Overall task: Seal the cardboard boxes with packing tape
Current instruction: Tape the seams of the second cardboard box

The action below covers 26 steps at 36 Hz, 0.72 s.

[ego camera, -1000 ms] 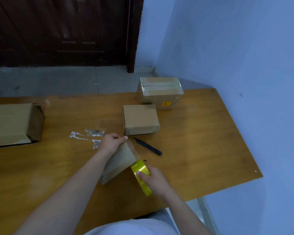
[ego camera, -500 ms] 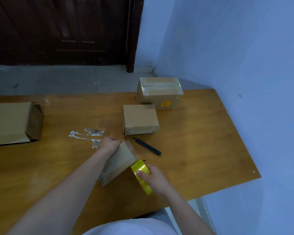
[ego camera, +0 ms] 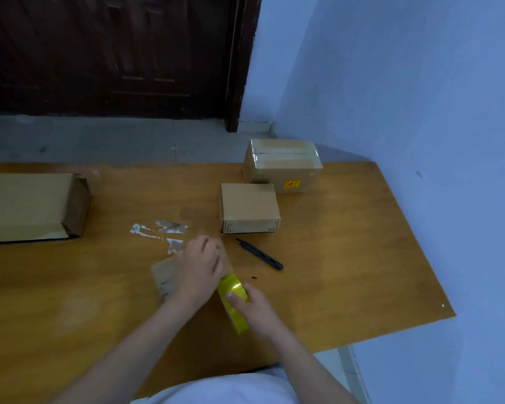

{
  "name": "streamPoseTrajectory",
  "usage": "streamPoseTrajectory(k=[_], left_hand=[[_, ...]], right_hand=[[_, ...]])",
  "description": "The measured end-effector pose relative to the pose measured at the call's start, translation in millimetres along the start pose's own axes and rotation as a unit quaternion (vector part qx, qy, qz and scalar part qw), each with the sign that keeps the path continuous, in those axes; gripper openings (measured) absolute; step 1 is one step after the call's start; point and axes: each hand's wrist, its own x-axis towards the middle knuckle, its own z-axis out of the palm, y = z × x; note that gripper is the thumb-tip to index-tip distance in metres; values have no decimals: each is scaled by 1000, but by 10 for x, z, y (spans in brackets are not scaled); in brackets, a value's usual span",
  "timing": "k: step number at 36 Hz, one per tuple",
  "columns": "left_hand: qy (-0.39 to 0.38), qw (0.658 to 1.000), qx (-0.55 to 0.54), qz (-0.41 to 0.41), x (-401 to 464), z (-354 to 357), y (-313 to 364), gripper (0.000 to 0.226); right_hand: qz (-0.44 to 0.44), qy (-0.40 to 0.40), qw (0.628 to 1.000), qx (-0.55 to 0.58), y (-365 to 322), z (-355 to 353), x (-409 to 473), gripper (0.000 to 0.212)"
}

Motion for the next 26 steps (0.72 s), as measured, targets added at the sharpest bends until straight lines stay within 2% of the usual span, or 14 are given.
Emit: streamPoseTrajectory(k=[4, 8, 12, 17, 22, 26], left_hand=[[-111, 991, -41, -59, -352, 78, -191, 39], [-123, 989, -71, -48, -413, 48, -265, 66], [-125, 989, -62, -47, -350, 48, -259, 69], [-145, 988, -13, -48, -341, 64, -268, 70], [-147, 988, 19, -37, -340, 66, -255, 56], [-165, 985, 44, -28, -334, 29, -237, 71]], right_hand=[[-10, -5, 1000, 27, -16, 63, 26, 2], [14, -23, 995, 96, 59, 48, -20, 12], [7, -19, 995, 95, 117, 54, -18, 18], [-1, 29, 998, 61, 129, 120, -14, 11], [26, 88, 996, -6, 131, 288, 0, 27], [71, 98, 992, -31, 123, 269, 45, 34]])
